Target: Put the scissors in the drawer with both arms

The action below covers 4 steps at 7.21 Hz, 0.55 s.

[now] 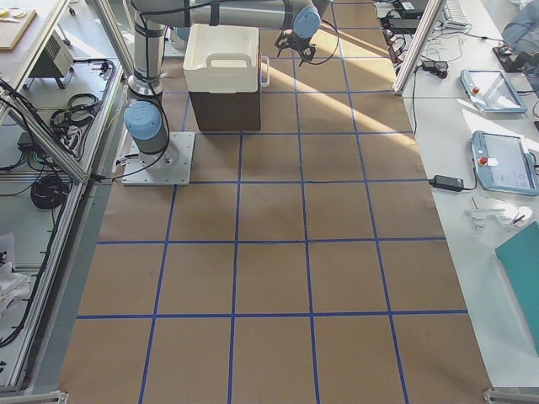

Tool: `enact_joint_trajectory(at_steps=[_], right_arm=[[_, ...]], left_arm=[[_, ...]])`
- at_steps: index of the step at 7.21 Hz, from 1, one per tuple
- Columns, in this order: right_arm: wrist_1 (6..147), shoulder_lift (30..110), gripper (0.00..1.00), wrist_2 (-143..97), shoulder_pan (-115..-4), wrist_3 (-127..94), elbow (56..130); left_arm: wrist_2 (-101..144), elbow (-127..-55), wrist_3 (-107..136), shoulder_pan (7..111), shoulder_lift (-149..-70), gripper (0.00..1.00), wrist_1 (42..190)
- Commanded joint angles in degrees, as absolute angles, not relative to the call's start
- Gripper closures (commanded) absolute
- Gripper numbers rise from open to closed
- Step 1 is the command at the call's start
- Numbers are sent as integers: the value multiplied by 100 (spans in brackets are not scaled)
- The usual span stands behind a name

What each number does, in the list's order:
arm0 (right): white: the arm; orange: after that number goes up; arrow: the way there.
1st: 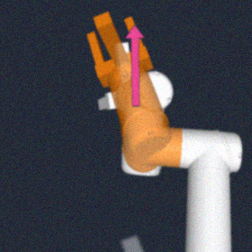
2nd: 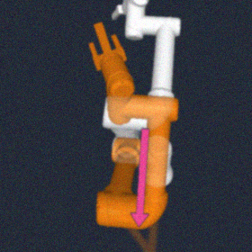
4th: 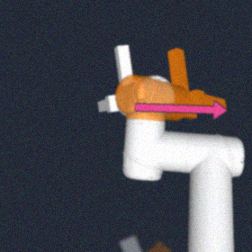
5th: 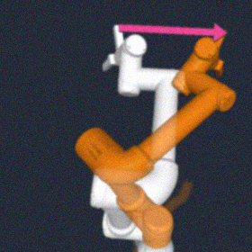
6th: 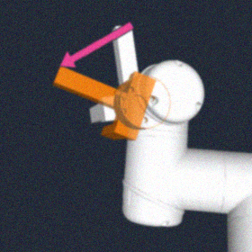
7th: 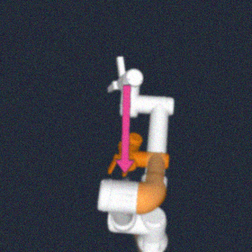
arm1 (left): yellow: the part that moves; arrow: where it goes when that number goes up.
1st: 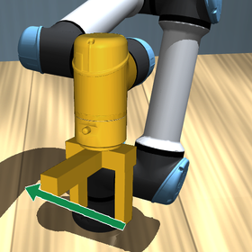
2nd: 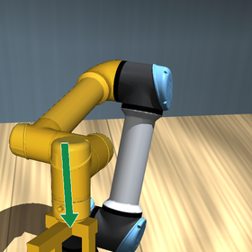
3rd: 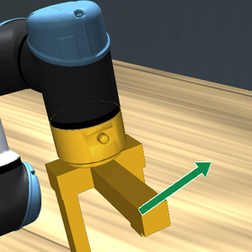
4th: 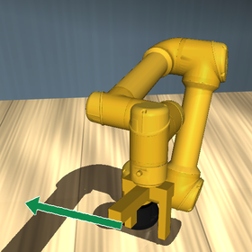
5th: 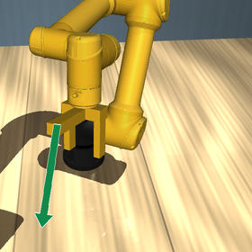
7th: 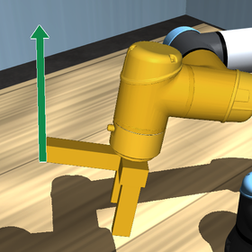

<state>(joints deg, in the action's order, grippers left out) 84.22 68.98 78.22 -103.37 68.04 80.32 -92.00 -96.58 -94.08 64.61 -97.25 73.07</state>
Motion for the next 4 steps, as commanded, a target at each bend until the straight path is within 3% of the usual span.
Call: enact_joint_trajectory(at_steps=[1,4], right_arm=[[7852,6777,1,7935,-10502,7555,8060],[7875,6531,2,8420,-10758,7997,8077]], left_arm=[[-9228,-9642,-10621,6250,-10254,0,6709],[-9167,-9633,-11739,5924,-11002,0,6033]])
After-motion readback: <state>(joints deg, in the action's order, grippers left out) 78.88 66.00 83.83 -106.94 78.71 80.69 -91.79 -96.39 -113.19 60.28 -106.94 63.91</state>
